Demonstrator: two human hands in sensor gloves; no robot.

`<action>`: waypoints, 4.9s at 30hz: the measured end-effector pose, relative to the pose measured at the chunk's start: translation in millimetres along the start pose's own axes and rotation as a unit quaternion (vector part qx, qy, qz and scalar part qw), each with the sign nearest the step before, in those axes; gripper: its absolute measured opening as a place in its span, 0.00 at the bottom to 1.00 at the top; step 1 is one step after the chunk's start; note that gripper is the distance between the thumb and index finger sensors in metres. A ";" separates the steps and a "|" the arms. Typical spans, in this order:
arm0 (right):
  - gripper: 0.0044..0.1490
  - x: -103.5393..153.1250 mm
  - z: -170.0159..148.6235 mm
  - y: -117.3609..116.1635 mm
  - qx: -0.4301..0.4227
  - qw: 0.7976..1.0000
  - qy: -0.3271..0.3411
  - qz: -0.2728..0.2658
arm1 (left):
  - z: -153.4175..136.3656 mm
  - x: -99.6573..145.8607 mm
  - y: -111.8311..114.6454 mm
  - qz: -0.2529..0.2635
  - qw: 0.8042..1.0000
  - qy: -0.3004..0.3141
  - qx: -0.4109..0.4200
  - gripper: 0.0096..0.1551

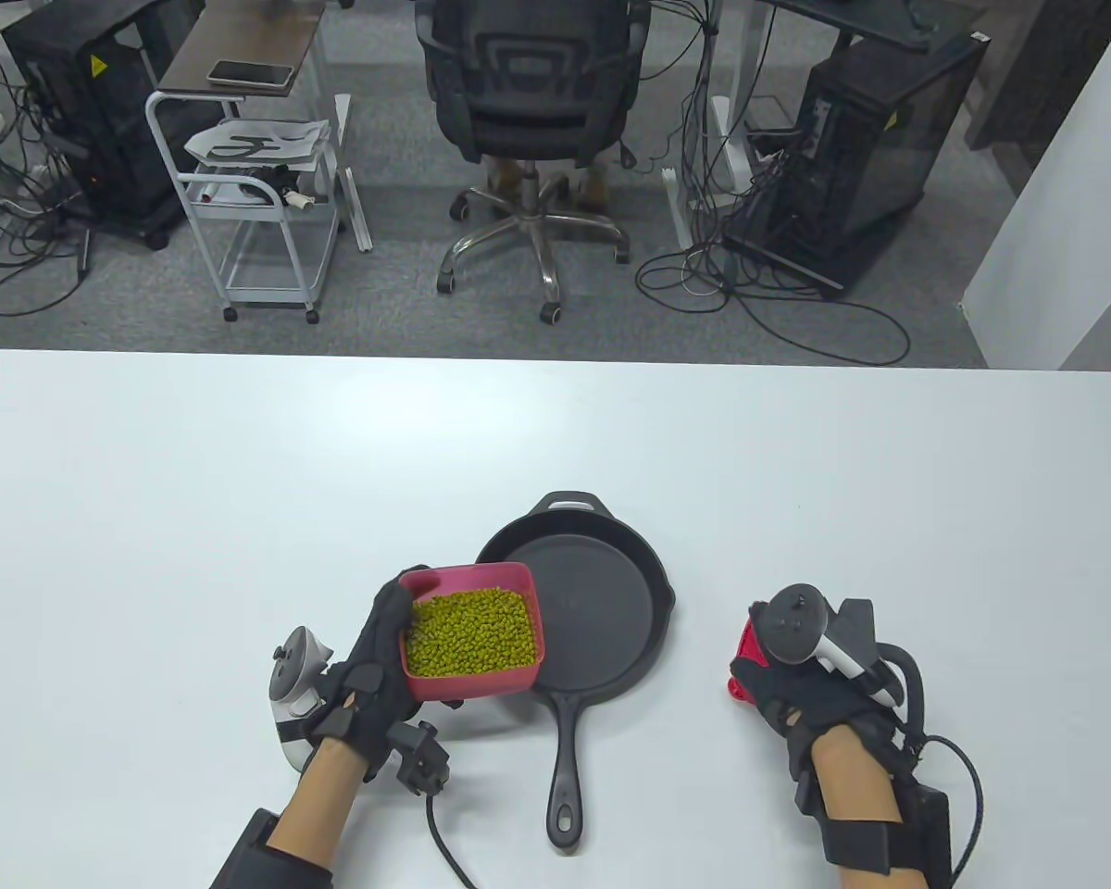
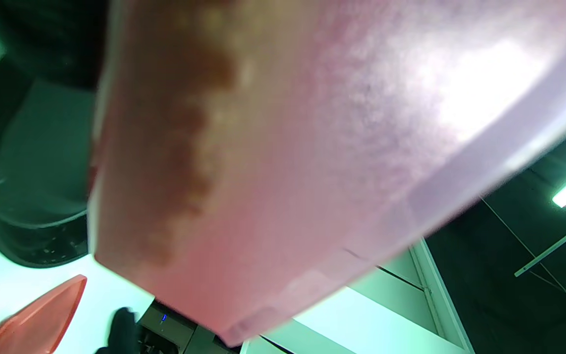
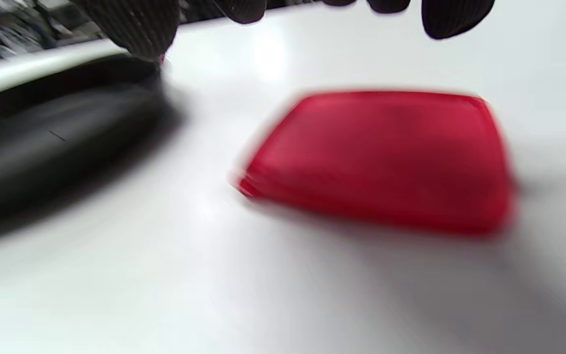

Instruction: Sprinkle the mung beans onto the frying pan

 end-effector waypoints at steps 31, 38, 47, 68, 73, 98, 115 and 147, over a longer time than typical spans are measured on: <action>0.46 -9.7 259.7 -26.0 0.033 0.974 0.199 0.102 | -2.5 -3.9 1.2 0.020 0.999 0.023 -0.040 0.47; 0.49 -21.6 259.9 -31.6 0.002 0.973 0.184 0.139 | -4.1 -3.6 0.7 0.029 0.998 0.026 -0.039 0.47; 0.33 -30.7 262.7 -31.5 -0.006 0.978 0.192 0.087 | -10.6 -6.7 2.2 0.027 0.999 0.017 -0.029 0.47; 0.22 -61.0 226.5 11.8 -0.147 0.973 0.178 0.031 | -8.8 -7.9 -7.3 0.034 0.999 -0.011 -0.037 0.48; 0.22 -79.1 199.1 14.7 -0.218 0.963 0.151 0.039 | -8.8 -7.8 -9.7 0.039 0.998 -0.018 -0.050 0.47; 0.22 -143.0 144.9 -14.8 -0.083 0.996 0.015 -0.014 | -1.4 -8.3 -23.5 0.049 0.998 -0.013 -0.032 0.47; 0.26 -102.3 146.8 -34.8 -0.071 0.987 0.079 0.122 | -0.1 -6.9 -25.4 0.044 0.998 -0.012 -0.042 0.47; 0.36 -19.1 259.0 -21.4 -0.031 0.963 0.235 0.127 | -2.6 -9.8 -14.9 0.019 0.999 -0.001 -0.044 0.48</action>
Point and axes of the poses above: the tracker on the back of each hand, its own z axis roughly to the thumb side, its own x axis roughly from the fingertips to the wrist, y = z × x, the point moved 3 cm from there along -x, roughly from the wrist to the fingertips, and after that the axes turned 2 degrees about -x, right-handed, at the moved point
